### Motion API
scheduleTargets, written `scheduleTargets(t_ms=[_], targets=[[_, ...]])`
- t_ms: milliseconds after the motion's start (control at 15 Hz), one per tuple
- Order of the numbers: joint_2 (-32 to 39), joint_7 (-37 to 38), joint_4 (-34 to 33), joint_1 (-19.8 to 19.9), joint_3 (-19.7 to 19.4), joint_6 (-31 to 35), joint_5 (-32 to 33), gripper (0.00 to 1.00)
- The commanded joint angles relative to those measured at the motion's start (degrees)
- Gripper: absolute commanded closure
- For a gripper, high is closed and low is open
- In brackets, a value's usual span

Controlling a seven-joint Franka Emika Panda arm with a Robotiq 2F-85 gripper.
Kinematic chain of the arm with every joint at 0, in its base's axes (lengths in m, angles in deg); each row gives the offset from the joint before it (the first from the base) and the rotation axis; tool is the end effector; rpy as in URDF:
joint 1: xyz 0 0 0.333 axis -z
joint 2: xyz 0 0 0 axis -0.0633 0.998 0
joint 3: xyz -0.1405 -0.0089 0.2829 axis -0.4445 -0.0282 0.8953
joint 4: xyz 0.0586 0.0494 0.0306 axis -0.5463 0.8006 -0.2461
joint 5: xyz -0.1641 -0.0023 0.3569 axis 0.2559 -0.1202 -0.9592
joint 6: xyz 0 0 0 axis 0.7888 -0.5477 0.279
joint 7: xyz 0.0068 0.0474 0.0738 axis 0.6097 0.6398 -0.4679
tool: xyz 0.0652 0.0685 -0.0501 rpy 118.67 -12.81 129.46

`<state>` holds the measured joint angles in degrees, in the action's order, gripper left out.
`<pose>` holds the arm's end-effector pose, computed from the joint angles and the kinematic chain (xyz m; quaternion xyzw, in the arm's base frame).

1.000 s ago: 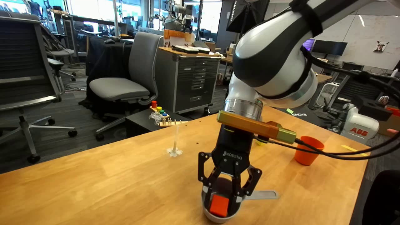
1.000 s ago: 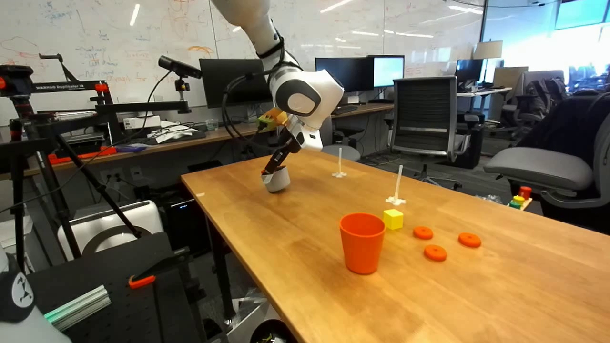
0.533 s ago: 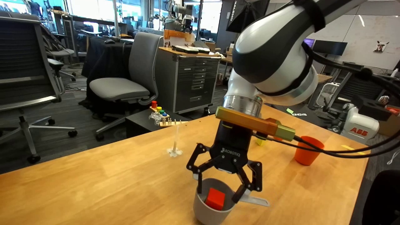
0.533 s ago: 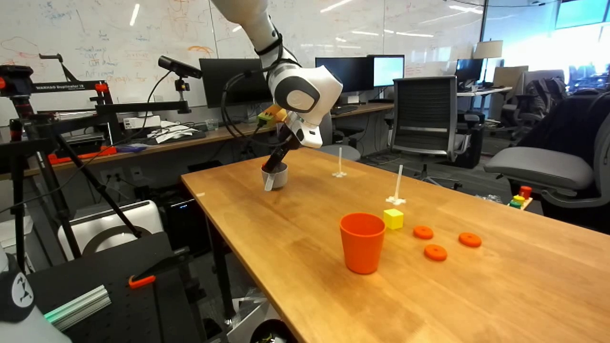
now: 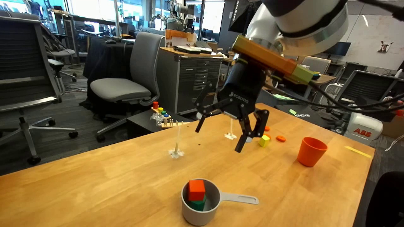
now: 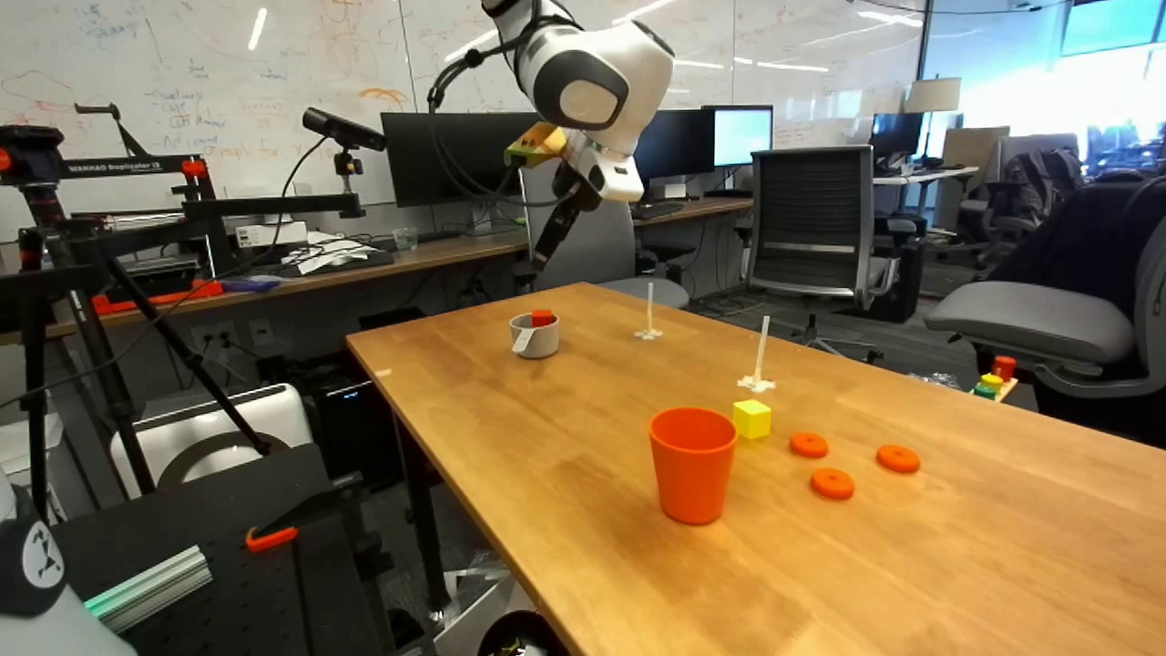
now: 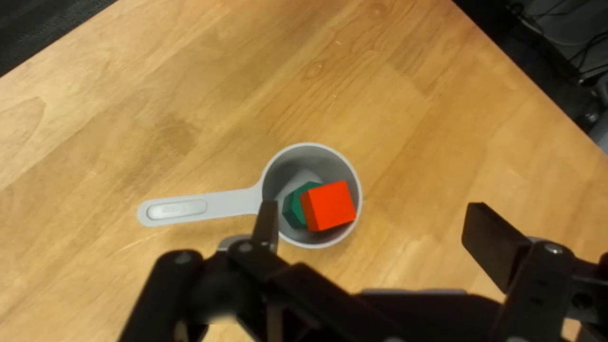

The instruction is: Put the green, orange and yellow blocks in the pot

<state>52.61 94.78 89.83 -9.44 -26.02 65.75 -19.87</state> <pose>0.5941 0.2440 0.2898 -0.8865 0.3469 0.1945 0.2366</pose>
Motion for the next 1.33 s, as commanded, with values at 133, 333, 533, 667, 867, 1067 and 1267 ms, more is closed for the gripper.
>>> scheduleTargets(t_ms=[133, 333, 533, 667, 867, 1067, 1267], targets=[[-8.3, 1.2, 6.2, 2.8, -3.6, 2.1, 3.1, 0.00], [-9.3, 2.2, 8.3, 6.2, -7.6, 4.4, 6.4, 0.00], [-6.8, 2.6, 7.6, 11.0, -11.5, 5.4, 8.0, 0.00], [-4.1, 3.3, 5.9, 13.8, -13.4, 4.7, 8.6, 0.00], [0.7, 3.7, 2.2, 16.5, -14.0, 3.3, 8.5, 0.00], [5.5, 3.1, -1.5, 17.2, -12.3, 3.5, 6.6, 0.00], [10.7, 2.3, -5.8, 17.2, -10.1, 3.6, 4.6, 0.00]])
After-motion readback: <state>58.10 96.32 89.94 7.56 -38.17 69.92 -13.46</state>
